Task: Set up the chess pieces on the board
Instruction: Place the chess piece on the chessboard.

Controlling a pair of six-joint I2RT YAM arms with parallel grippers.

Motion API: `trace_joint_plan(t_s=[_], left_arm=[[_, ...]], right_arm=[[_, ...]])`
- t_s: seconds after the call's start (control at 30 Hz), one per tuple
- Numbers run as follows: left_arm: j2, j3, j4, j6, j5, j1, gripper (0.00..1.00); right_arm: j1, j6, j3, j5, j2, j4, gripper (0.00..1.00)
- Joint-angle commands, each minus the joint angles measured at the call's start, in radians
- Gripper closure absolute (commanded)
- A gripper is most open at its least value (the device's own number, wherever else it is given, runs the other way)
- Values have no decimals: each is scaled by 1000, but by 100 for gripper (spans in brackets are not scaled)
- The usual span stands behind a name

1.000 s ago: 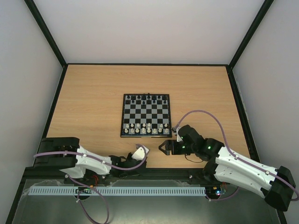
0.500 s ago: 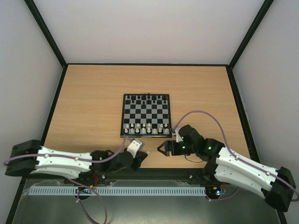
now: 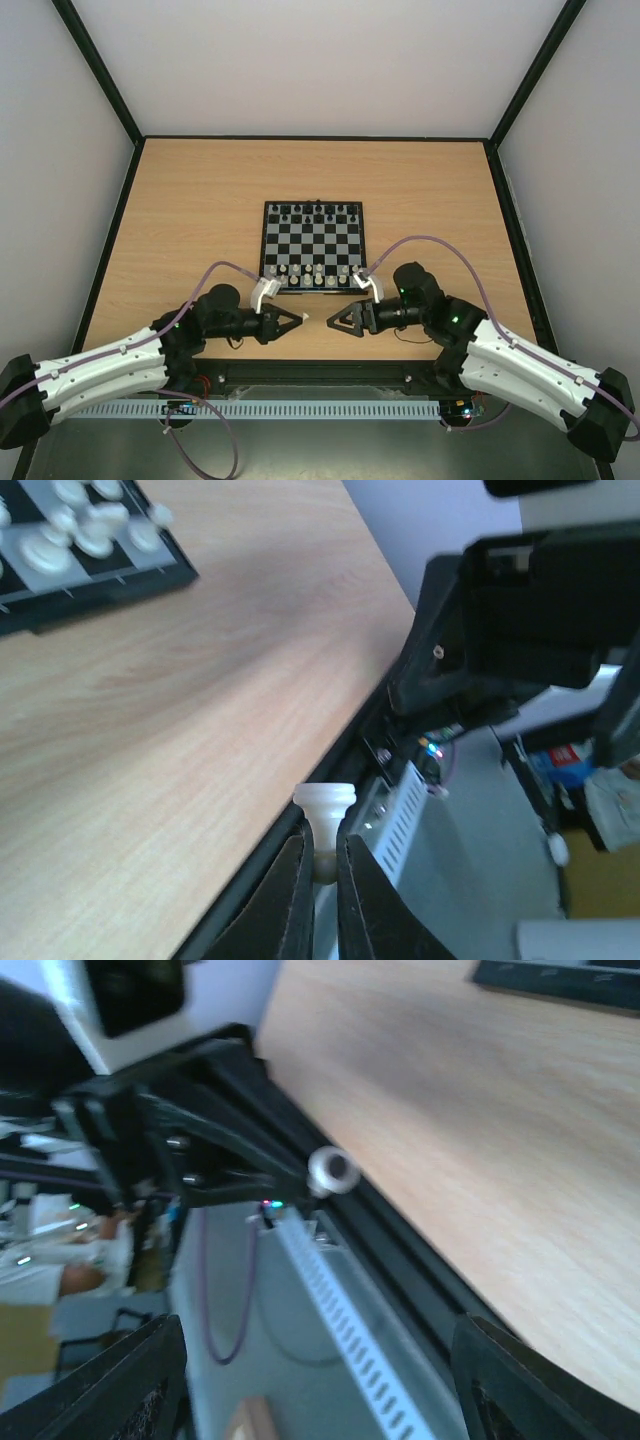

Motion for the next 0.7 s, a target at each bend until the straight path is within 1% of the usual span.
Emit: trace_joint_plan(t_s=[0.0, 0.13, 0.2, 0.33, 0.5, 0.67], left_arm=[[-7, -21, 38, -19, 229, 20, 95], [-17, -34, 70, -25, 286, 21, 95], [-32, -37, 72, -26, 301, 21, 95], [-51, -37, 73, -27, 327, 24, 94], [-56, -44, 81, -29, 340, 27, 94], [-43, -49, 103, -32, 351, 27, 94]], right_arm=[[-18, 79, -23, -260, 26, 228, 26], [-26, 122, -12, -348, 105, 309, 26], [-27, 118, 1, -366, 148, 304, 27], [-28, 117, -1, -385, 217, 318, 32], [-28, 144, -14, -421, 261, 377, 37], [-28, 140, -1, -441, 287, 377, 40]])
